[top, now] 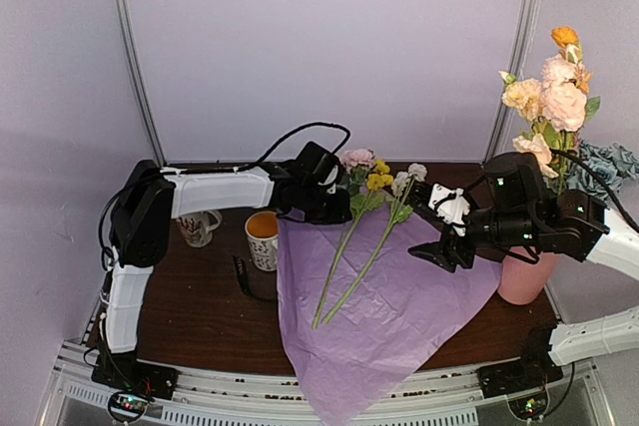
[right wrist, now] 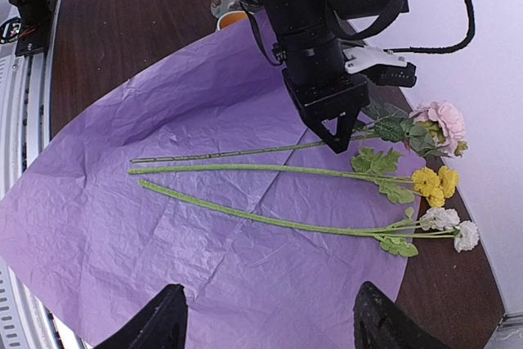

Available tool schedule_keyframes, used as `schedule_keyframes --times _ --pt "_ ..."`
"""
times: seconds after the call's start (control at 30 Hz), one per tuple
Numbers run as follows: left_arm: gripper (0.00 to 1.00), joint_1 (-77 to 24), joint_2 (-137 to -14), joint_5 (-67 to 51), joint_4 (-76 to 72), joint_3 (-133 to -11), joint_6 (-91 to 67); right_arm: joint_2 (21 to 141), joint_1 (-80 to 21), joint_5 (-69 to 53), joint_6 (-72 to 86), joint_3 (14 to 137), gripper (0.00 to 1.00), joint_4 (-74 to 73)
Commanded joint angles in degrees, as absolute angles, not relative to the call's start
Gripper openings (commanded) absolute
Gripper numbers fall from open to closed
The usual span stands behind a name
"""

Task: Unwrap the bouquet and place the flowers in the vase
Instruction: Pick up the fake flower from the flattened wrapping paper, then pass from the left arm to the right

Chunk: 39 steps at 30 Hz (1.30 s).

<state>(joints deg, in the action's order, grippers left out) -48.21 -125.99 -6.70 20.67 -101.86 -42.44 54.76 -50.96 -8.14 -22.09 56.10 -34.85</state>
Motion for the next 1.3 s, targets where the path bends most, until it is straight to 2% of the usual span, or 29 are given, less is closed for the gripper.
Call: schedule_keyframes --times 0.0,0.23,0.47,0.83,1.07,1.27 --pt "0.0 -48.08 -122.54 -9.24 14.25 -100.06 -43.33 55.18 -50.37 -8.73 -21.36 56.31 0.71 -34.27" --pt "0.0 -48.58 -115.39 -11.4 8.72 -94.78 -40.9 56.63 -50.12 -6.21 -19.49 59.99 0.69 -34.58" --pt "0.0 -50.19 -104.31 -12.2 0.83 -85.91 -37.83 62.23 -49.96 -5.03 -14.37 72.51 0.7 -35.11" --pt "0.0 -53.87 -88.1 -11.73 -23.33 -65.3 -34.85 73.18 -49.67 -11.99 -1.79 89.47 0.66 -35.67" --pt "0.0 -57.53 -82.49 -8.64 -22.95 -61.67 -30.46 79.03 -49.66 -15.15 1.15 97.16 0.71 -36.75" --pt "0.0 -59.03 -79.99 -6.93 -24.21 -59.52 -29.93 81.3 -49.73 -18.92 4.16 98.02 0.68 -36.25"
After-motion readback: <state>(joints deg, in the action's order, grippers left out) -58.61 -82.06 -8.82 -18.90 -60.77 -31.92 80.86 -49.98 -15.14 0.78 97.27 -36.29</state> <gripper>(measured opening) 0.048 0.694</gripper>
